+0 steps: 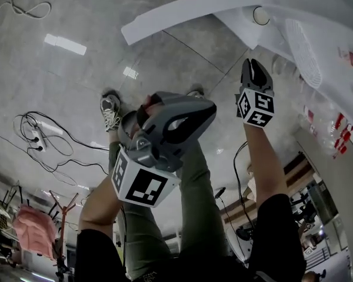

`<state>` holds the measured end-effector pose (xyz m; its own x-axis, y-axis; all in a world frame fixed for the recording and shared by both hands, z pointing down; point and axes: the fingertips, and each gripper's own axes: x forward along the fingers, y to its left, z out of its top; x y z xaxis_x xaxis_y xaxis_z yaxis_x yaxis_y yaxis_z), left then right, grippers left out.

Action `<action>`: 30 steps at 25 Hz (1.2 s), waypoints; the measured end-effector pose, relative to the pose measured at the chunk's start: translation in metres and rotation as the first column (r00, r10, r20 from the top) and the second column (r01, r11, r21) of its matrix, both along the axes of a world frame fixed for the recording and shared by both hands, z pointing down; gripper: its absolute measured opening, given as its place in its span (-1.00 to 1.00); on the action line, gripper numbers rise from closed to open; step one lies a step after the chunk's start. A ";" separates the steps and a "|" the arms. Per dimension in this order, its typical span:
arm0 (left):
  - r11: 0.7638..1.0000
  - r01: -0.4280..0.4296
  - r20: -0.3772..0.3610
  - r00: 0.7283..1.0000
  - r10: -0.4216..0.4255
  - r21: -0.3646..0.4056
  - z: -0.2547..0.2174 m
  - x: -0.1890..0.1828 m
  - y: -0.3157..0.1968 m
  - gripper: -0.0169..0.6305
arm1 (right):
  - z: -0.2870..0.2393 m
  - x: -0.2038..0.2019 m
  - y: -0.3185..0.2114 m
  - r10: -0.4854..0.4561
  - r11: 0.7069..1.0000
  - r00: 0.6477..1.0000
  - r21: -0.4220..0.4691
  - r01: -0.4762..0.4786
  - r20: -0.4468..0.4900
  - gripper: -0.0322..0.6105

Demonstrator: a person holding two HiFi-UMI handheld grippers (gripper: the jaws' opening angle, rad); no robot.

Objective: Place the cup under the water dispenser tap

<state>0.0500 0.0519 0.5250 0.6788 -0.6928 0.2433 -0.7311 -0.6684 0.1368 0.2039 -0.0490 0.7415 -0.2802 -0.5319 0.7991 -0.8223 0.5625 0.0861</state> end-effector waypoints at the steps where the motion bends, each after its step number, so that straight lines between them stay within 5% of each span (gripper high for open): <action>1: 1.000 0.000 0.000 1.000 0.000 -0.004 0.007 0.000 0.000 -0.88 | 0.009 0.000 -0.003 -0.027 1.000 0.999 -0.005 0.026 -0.024 -0.75; 7: 1.000 0.002 0.004 1.000 -0.002 -0.023 0.038 0.005 -0.007 -0.88 | 0.049 0.001 -0.035 -0.154 0.988 0.979 -0.021 0.153 -0.130 -0.73; 10: 1.000 0.016 0.003 1.000 -0.016 -0.025 0.045 0.004 -0.013 -0.88 | 0.072 0.007 -0.052 -0.184 0.983 0.966 -0.058 0.176 -0.183 -0.41; 19: 0.998 0.040 0.028 0.999 -0.039 -0.039 0.067 -0.005 -0.023 -0.88 | 0.103 0.021 -0.106 -0.284 0.955 0.883 -0.034 0.293 -0.374 -0.33; 30: 0.996 0.057 0.054 0.997 -0.053 -0.068 0.086 -0.001 -0.029 -0.88 | 0.129 -0.006 -0.151 -0.407 0.900 0.784 -0.062 0.431 -0.469 -0.33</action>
<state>0.0491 0.0234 0.6107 0.6253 -0.7088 0.3265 -0.7739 -0.6172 0.1424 0.1980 -0.2004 0.8706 -0.0914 -0.4871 0.8685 -0.3638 0.8282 0.4263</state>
